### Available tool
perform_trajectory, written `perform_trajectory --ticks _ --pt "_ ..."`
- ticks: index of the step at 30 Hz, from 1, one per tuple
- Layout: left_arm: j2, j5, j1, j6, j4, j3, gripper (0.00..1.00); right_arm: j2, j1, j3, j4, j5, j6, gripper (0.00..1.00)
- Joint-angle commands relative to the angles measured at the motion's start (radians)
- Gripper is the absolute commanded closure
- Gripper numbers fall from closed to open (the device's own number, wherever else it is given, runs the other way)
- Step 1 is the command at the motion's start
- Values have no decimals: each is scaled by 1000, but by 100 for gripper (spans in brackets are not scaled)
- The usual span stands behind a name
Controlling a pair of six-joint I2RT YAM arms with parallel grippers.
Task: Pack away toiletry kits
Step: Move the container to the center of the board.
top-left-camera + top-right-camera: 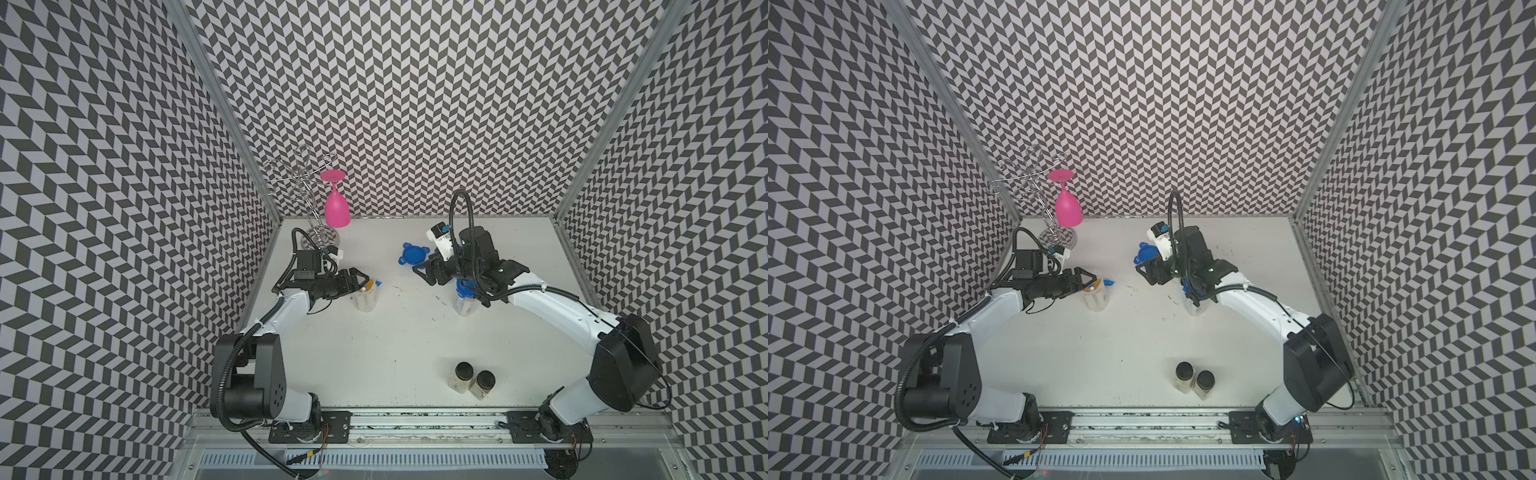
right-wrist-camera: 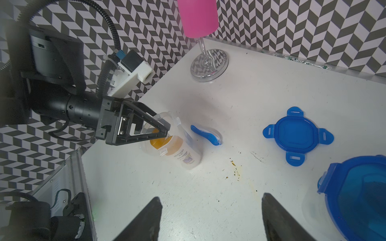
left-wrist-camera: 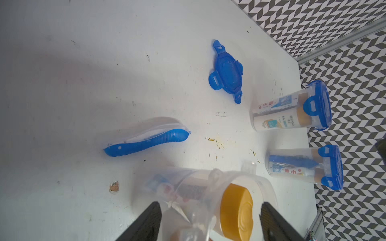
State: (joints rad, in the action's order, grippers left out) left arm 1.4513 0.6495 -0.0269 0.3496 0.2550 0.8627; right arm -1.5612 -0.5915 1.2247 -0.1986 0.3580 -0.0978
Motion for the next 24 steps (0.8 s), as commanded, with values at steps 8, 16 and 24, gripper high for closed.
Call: perform_trajectory --ticks 8,16,24 --pt "14 56 -92 122 -146 -74 26 32 4 25 37 -30 1 26" --pt "0 42 -174 195 -165 -66 25 28 4 30 10 -46 18 26" --pt "-38 7 -77 50 37 49 22 18 3 42 7 -33 14 26"
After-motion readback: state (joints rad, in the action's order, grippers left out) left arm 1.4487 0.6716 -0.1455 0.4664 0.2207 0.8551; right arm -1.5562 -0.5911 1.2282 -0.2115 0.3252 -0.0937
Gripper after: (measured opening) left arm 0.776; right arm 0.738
